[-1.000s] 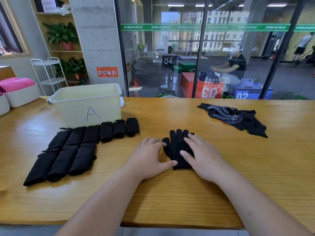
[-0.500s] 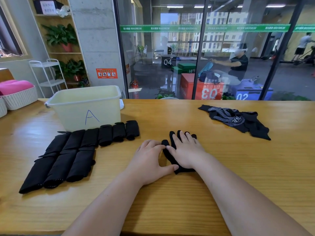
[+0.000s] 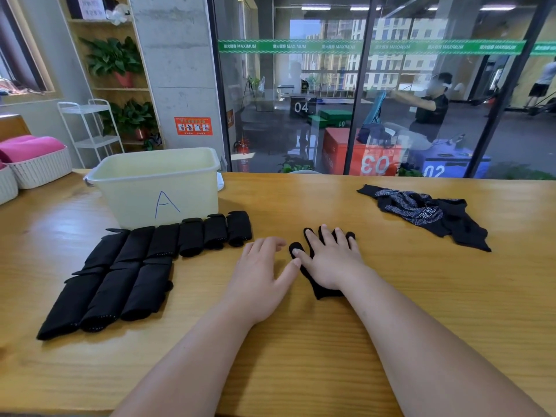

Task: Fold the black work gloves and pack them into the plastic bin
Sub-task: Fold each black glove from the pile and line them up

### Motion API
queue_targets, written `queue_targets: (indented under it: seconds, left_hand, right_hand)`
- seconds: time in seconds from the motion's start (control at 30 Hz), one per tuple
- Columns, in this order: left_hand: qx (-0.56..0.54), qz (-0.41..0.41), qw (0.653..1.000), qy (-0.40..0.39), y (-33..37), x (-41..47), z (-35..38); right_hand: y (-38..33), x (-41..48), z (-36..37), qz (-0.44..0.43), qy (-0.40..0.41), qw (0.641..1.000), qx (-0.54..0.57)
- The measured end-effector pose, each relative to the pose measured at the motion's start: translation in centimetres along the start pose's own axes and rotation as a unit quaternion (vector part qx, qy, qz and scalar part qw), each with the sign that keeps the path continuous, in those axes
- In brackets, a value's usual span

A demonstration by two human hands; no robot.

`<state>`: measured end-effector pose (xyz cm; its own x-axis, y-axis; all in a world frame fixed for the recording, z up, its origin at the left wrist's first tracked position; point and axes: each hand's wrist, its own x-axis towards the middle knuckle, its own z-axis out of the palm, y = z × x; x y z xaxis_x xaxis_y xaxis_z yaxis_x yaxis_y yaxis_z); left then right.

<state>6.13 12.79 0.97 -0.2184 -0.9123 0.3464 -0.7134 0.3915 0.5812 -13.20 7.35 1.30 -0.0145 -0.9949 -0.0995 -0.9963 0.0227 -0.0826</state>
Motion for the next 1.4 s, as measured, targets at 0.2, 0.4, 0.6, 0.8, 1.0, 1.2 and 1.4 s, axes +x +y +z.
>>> queue_targets:
  seconds: [0.2,0.4,0.6,0.8,1.0,1.2,1.4]
  left_hand:
    - [0.012,0.008,1.000,0.003,-0.2,0.2,0.2]
    - [0.027,0.025,0.999,-0.009,-0.3,0.2,0.4]
    - [0.034,0.070,0.997,-0.020,-0.2,-0.2,0.4]
    - [0.068,0.138,0.985,-0.081,0.0,-0.3,0.4]
    - [0.081,0.147,0.985,-0.050,-0.3,-0.4,0.7]
    - [0.016,0.165,0.981,-0.103,0.3,-0.7,0.1]
    - [0.029,0.177,0.979,-0.097,0.5,-0.7,0.0]
  right_hand:
    - [-0.2,-0.4,-0.1,-0.008,-0.003,1.000,-0.003]
    - [-0.3,-4.4,0.7,-0.046,-0.005,0.999,0.010]
    - [2.4,-6.9,-0.9,-0.125,0.033,0.983,0.131]
    - [7.4,-10.0,0.1,-0.143,0.000,0.988,0.053]
    - [8.6,-10.4,0.7,-0.183,0.099,0.965,0.158]
    - [9.3,-10.4,0.9,-0.208,0.071,0.959,0.181]
    - [8.9,-11.2,0.1,-0.251,0.129,0.931,0.232]
